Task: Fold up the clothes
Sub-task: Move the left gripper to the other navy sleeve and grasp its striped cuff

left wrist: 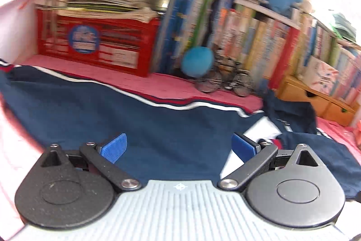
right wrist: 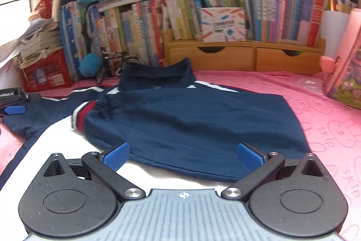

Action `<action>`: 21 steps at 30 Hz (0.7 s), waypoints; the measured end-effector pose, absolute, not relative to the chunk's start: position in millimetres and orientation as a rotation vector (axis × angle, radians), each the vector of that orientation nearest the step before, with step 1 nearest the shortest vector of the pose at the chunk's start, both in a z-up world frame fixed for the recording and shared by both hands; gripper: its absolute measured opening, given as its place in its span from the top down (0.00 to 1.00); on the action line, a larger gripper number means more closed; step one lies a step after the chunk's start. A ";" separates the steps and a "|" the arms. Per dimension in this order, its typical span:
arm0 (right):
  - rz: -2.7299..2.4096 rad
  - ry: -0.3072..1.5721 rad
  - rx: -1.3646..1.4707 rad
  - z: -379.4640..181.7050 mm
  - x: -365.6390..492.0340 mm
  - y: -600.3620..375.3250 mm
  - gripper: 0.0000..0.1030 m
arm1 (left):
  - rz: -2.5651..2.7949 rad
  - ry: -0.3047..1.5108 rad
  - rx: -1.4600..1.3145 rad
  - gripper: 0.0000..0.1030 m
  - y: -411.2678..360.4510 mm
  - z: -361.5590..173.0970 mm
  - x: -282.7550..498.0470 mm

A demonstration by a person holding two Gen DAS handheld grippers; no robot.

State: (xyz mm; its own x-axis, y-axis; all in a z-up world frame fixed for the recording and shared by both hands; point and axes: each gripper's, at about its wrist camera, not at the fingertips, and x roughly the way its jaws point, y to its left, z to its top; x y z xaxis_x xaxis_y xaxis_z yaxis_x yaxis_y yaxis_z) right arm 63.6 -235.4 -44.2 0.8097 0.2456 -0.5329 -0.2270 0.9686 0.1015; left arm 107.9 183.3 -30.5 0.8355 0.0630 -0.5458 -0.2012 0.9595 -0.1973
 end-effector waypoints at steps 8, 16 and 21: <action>0.544 0.426 -0.032 -28.9 58.5 -115.2 0.00 | 0.442 0.589 -0.383 0.03 285.5 -33.5 99.7; 0.596 0.462 -0.088 -45.2 76.2 -40.3 0.00 | 0.599 0.578 -0.465 0.03 326.6 -50.2 117.9; 0.594 0.477 -0.036 -53.7 78.3 -43.2 0.00 | 0.768 0.544 -0.395 0.02 347.0 -54.4 144.9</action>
